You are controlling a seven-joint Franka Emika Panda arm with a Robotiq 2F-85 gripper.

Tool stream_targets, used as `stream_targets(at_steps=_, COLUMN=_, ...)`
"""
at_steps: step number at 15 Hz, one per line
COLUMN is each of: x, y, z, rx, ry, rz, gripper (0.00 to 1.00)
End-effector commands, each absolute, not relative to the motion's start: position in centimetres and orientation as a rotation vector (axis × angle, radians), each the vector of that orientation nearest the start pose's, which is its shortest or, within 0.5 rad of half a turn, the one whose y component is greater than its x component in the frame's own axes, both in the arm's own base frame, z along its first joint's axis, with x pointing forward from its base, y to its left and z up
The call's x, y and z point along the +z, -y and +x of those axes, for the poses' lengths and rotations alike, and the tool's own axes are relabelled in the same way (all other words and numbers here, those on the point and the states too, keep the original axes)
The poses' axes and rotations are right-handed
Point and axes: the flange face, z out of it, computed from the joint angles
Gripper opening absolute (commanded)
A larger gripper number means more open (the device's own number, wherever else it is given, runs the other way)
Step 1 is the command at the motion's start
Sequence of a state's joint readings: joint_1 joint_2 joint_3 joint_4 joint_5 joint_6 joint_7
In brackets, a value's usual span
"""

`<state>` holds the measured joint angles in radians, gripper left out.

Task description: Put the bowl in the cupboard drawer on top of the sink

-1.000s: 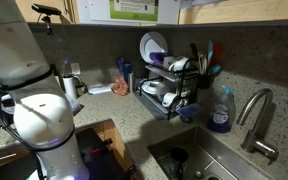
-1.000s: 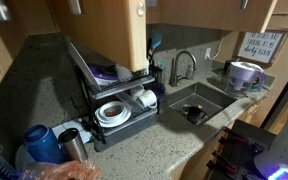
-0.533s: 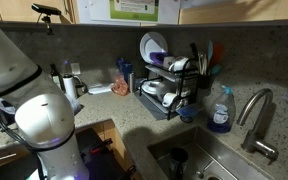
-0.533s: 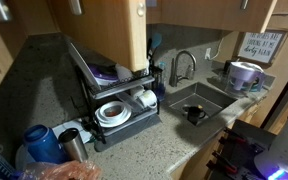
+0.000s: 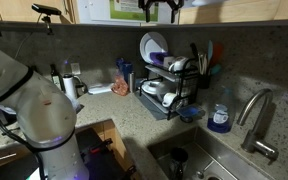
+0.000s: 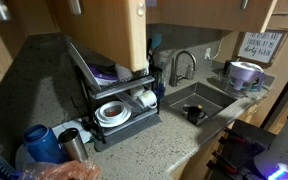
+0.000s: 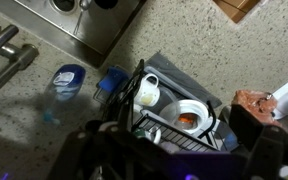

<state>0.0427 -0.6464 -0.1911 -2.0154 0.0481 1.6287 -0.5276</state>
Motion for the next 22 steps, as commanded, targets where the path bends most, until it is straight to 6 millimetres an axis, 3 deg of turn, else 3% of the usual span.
stream_targets(at_steps=1, x=67.0, y=5.6, z=33.2, rx=-0.355, ry=0.684, rz=-2.940, gripper=1.00)
stream_targets(at_steps=5, x=62.9, y=3.9, z=33.1, rx=-0.265, ry=0.716, rz=-2.950, gripper=1.00)
stream_targets(at_steps=9, x=59.3, y=3.4, z=32.9, rx=-0.182, ry=0.682, rz=-3.019, gripper=1.00)
stream_targets(at_steps=22, x=47.5, y=5.0, z=31.5, rx=-0.060, ry=0.263, rz=-3.146, gripper=1.00)
